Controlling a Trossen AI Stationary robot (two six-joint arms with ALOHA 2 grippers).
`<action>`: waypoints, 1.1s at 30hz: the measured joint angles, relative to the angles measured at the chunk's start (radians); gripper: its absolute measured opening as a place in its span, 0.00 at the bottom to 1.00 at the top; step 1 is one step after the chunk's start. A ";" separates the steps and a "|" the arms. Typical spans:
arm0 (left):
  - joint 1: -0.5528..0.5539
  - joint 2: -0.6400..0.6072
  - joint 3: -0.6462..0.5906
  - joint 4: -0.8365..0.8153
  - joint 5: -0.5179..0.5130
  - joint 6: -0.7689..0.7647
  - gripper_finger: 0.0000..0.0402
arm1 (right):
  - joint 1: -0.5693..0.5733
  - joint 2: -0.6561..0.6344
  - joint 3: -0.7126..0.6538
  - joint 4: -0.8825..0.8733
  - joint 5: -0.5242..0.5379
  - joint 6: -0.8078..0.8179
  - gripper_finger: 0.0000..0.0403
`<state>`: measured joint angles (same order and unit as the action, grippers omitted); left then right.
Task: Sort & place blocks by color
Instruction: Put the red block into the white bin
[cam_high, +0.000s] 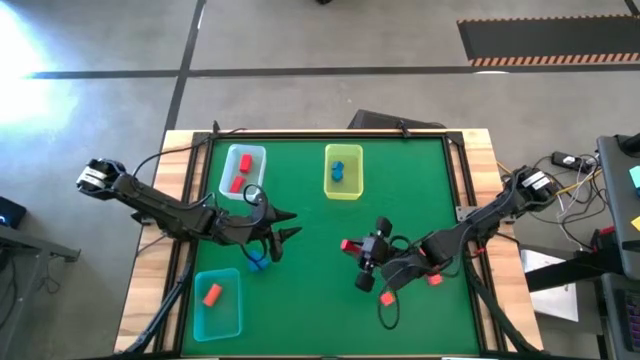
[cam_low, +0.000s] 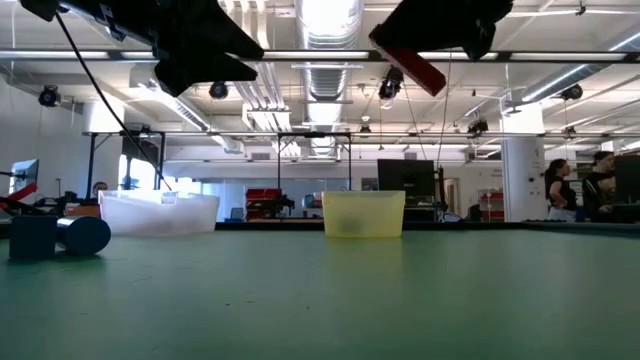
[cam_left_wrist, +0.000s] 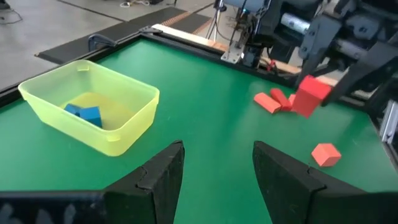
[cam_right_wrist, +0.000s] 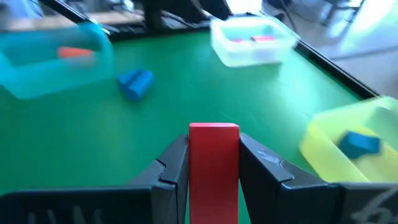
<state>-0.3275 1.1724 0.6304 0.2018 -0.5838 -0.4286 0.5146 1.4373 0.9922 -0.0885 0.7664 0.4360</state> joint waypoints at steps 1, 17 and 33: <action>0.000 0.005 0.000 0.013 0.000 0.000 0.44 | -0.004 -0.008 -0.023 0.059 -0.019 -0.026 0.23; -0.001 0.187 0.004 0.176 0.003 0.016 0.44 | -0.057 -0.028 -0.456 1.084 -0.199 -0.220 0.23; -0.002 0.300 0.006 0.539 0.233 0.076 0.51 | -0.058 -0.012 -0.430 1.222 -0.244 -0.343 0.23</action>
<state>-0.3294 1.4727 0.6369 0.7412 -0.3513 -0.3528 0.4569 1.4250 0.5627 1.1339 0.5228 0.0930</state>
